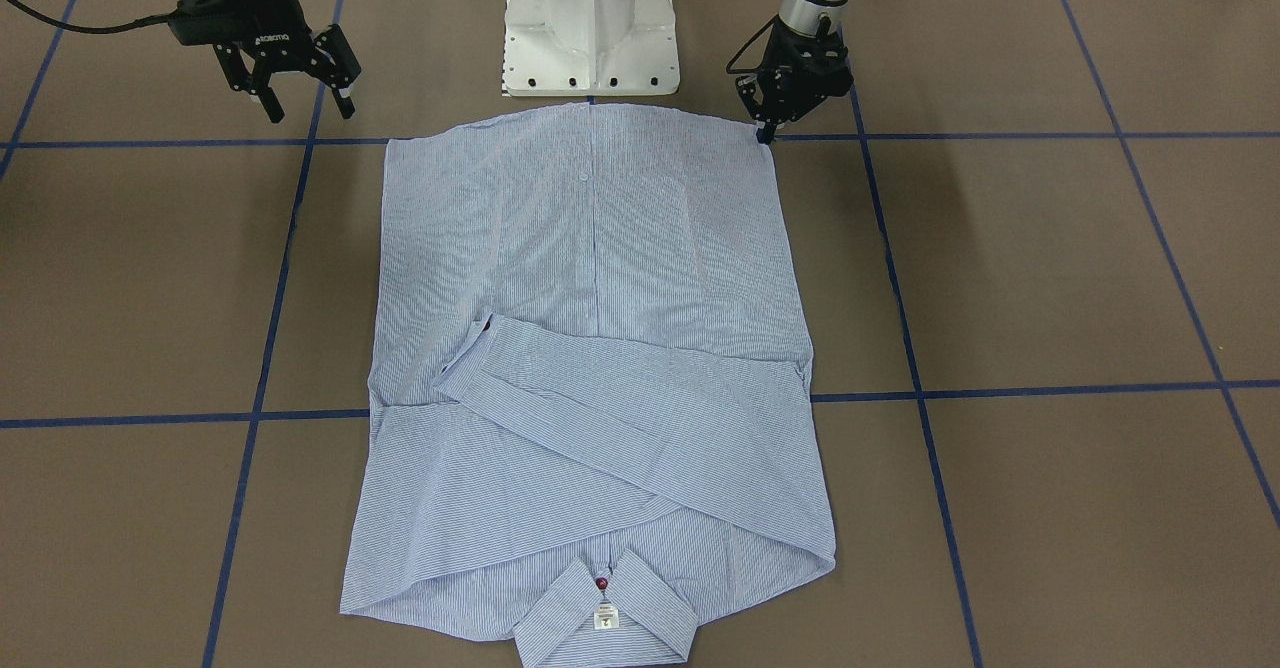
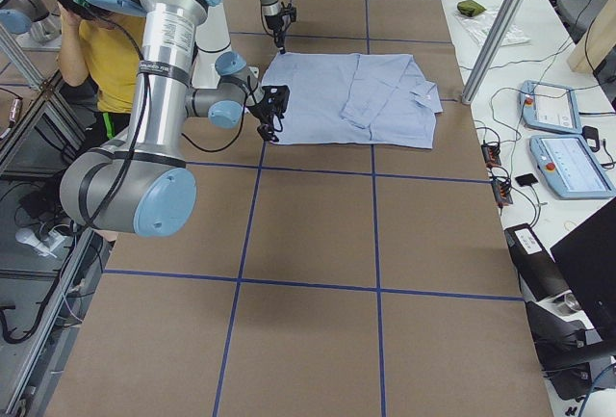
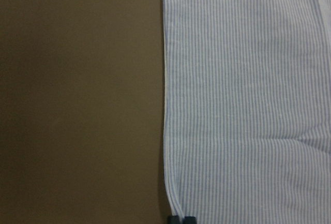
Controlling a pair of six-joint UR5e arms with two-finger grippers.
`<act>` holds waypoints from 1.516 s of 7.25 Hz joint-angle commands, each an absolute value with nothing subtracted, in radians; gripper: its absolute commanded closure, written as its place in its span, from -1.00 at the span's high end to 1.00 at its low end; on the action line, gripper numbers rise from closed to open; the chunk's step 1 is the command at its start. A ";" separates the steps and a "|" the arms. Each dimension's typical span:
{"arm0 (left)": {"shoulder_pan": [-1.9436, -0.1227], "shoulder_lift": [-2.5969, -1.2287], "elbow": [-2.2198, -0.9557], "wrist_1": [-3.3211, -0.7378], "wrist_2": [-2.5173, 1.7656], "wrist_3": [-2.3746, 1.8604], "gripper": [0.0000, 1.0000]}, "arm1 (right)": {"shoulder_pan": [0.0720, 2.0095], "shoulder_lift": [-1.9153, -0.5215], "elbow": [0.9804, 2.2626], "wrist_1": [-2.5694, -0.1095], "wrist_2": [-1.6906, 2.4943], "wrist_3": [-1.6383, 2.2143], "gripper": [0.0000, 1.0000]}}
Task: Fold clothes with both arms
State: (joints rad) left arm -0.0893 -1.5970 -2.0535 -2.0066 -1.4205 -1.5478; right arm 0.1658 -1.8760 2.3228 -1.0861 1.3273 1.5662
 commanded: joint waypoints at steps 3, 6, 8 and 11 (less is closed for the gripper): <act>-0.090 -1.598 -2.062 -2.006 -1.420 -1.548 -1.00 | 0.166 -1.876 2.321 -1.088 1.328 1.578 1.00; -0.089 -1.611 -2.079 -2.011 -1.419 -1.548 -1.00 | 0.128 -1.876 2.310 -1.083 1.289 1.668 0.73; -0.089 -1.611 -2.080 -2.013 -1.410 -1.546 -1.00 | 0.078 -1.870 2.303 -1.081 1.252 1.744 0.14; -0.089 -1.609 -2.086 -2.011 -1.370 -1.545 -1.00 | 0.035 -1.754 2.176 -1.083 1.183 1.779 0.17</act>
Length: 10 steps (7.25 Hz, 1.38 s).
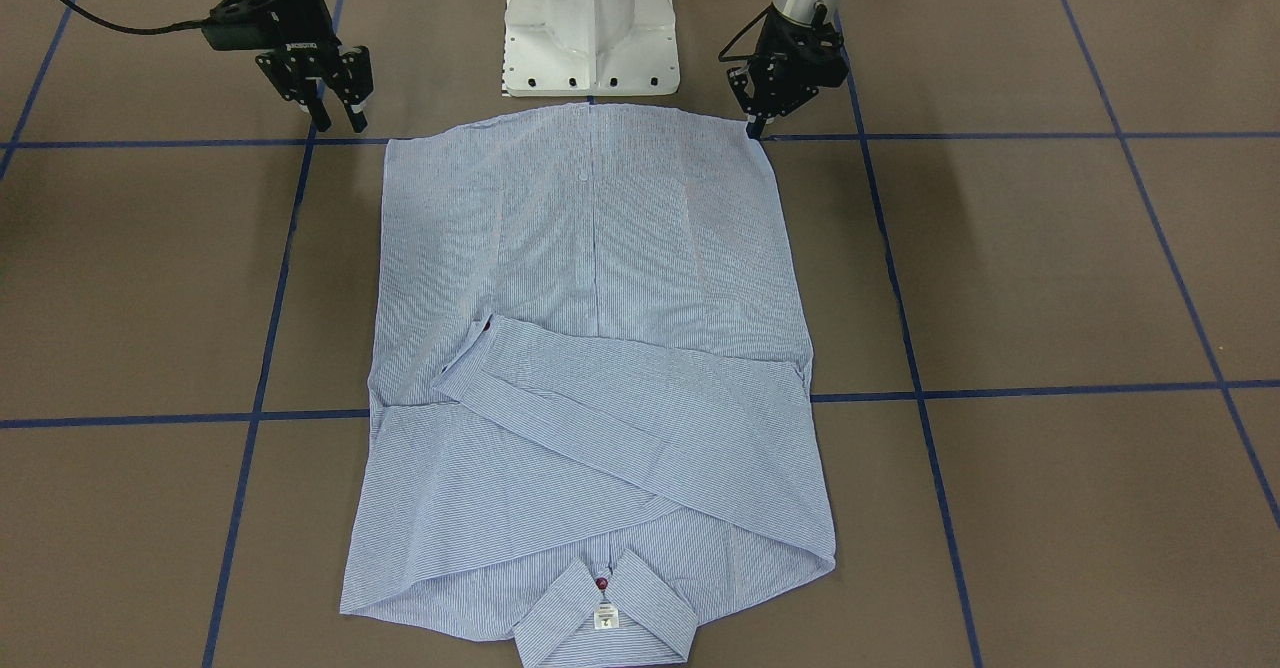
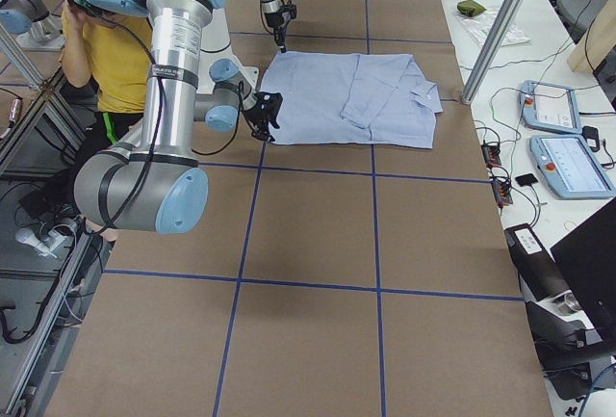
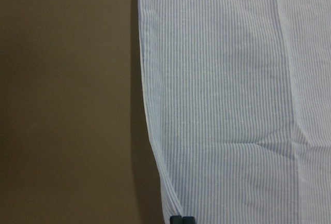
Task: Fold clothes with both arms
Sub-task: 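Lower both grippers onto the hem corners and grasp them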
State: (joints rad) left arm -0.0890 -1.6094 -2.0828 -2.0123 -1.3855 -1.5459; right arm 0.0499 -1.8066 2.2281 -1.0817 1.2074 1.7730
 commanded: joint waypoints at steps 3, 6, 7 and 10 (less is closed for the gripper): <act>-0.087 -1.611 -2.086 -2.013 -1.368 -1.545 -1.00 | -0.020 -1.746 2.142 -1.094 1.118 1.781 0.12; -0.090 -1.609 -2.095 -2.011 -1.367 -1.545 -1.00 | -0.026 -1.684 2.086 -1.094 1.108 1.779 0.02; -0.092 -1.606 -2.106 -2.011 -1.367 -1.545 -1.00 | -0.031 -1.681 2.083 -1.095 1.104 1.781 0.02; -0.091 -1.606 -2.108 -2.011 -1.367 -1.545 -1.00 | -0.040 -1.681 2.082 -1.117 1.098 1.779 -0.28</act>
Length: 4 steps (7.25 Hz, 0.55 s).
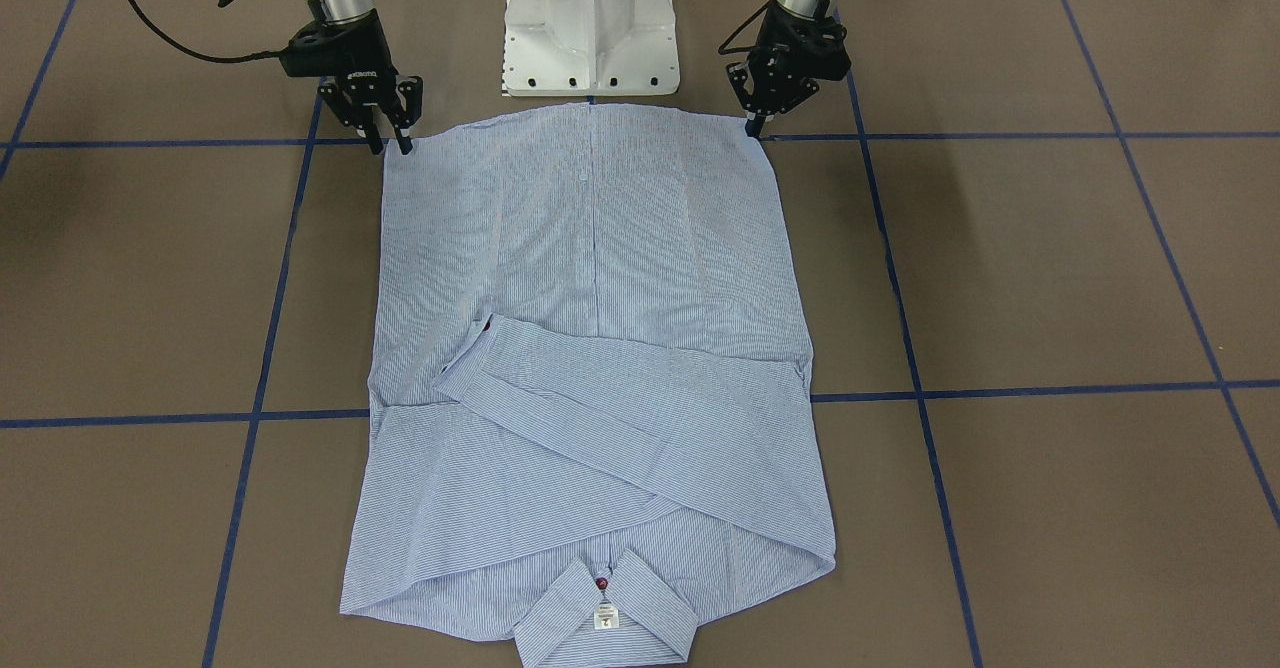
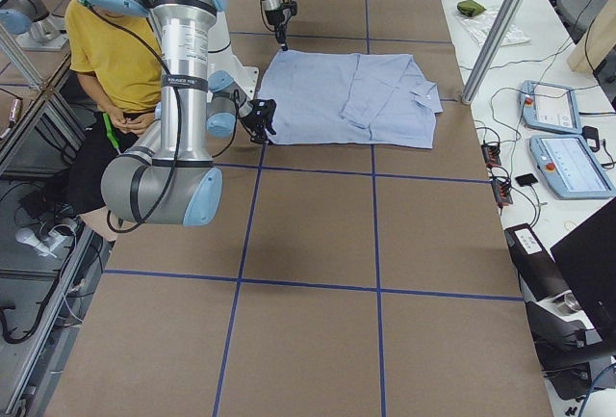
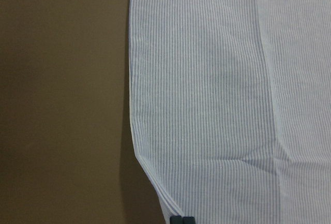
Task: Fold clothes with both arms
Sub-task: 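Lower both grippers onto the hem corners and grasp them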
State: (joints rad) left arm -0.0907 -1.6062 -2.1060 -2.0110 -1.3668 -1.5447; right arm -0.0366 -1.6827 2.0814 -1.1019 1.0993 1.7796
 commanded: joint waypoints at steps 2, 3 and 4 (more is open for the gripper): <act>-0.092 -1.608 -2.108 -2.011 -1.367 -1.545 -1.00 | -0.043 -1.674 2.085 -1.144 1.098 1.779 -0.79; -0.092 -1.609 -2.108 -2.011 -1.367 -1.545 -1.00 | -0.043 -1.672 2.091 -1.178 1.101 1.779 -1.00; -0.092 -1.608 -2.129 -2.010 -1.370 -1.545 -1.00 | -0.041 -1.671 2.106 -1.184 1.101 1.779 -1.00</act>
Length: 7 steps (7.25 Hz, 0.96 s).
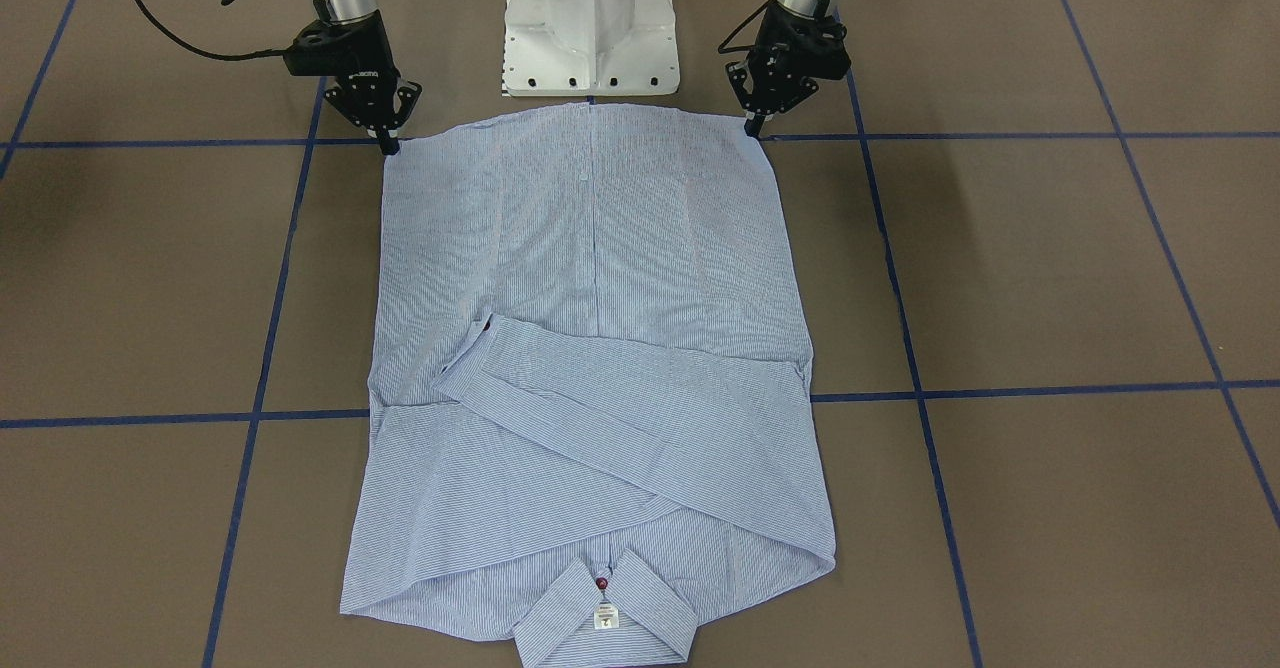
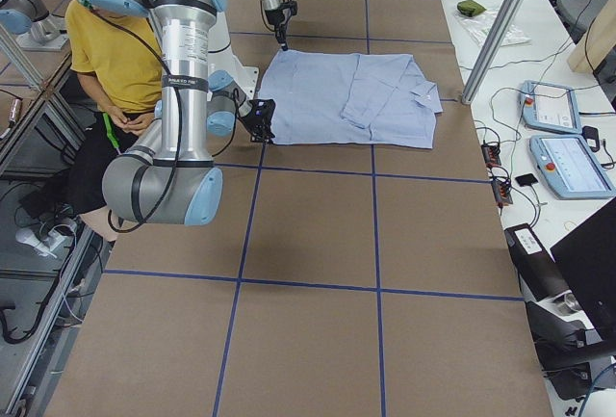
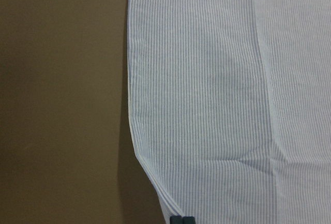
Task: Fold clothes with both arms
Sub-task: 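Lower both grippers onto the hem corners and grasp them, then lift the hem with both grippers and fold it toward the collar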
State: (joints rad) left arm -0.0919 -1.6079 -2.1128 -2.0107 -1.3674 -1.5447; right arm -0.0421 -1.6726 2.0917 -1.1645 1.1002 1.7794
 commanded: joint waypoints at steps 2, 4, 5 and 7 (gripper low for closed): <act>-0.098 -1.595 -2.199 -2.006 -1.377 -1.507 -1.00 | -0.035 -1.701 2.211 -1.268 1.111 1.784 -1.00; -0.100 -1.539 -2.405 -1.920 -1.441 -1.494 -1.00 | -0.035 -1.709 2.572 -1.651 1.248 1.822 -1.00; -0.104 -1.539 -2.566 -1.778 -1.513 -1.474 -1.00 | -0.035 -1.700 2.700 -1.760 1.288 1.822 -1.00; -0.232 -1.609 -2.695 -1.614 -1.659 -1.361 -1.00 | 0.015 -1.672 2.743 -1.770 1.299 1.821 -1.00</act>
State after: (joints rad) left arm -0.1501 -1.5639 -2.6252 -1.7020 -1.5713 -1.4300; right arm -0.0166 -1.6929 2.7053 -1.7425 1.2875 1.8213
